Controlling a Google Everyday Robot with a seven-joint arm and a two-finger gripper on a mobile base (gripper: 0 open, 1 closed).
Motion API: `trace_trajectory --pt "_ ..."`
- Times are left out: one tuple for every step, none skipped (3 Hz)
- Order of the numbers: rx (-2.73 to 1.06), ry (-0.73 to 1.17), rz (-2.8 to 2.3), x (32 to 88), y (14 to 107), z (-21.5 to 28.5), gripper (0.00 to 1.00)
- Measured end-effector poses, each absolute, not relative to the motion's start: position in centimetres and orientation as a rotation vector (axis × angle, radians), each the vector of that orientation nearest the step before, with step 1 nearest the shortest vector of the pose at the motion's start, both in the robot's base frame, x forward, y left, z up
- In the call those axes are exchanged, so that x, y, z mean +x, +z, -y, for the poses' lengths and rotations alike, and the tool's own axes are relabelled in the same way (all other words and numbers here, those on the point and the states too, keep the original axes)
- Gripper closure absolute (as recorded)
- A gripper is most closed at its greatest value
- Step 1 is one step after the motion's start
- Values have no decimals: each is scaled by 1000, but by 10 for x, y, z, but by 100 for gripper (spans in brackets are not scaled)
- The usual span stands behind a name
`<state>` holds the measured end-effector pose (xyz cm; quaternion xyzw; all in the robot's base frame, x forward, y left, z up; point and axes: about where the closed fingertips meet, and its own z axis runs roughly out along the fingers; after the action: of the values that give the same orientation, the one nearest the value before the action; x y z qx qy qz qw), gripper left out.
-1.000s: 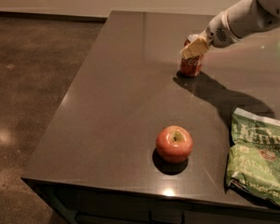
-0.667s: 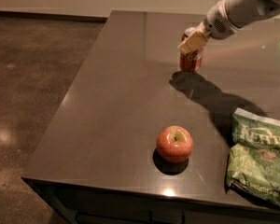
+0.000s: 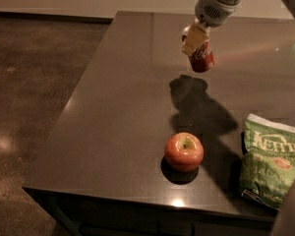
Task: Knock coke can over
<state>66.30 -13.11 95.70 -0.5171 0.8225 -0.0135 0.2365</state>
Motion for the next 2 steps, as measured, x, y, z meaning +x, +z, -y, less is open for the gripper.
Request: trace_trajectory --pt "-1565 -126 -2300 659 951 118 100" --pt "-1668 -145 -2302 657 947 110 83"
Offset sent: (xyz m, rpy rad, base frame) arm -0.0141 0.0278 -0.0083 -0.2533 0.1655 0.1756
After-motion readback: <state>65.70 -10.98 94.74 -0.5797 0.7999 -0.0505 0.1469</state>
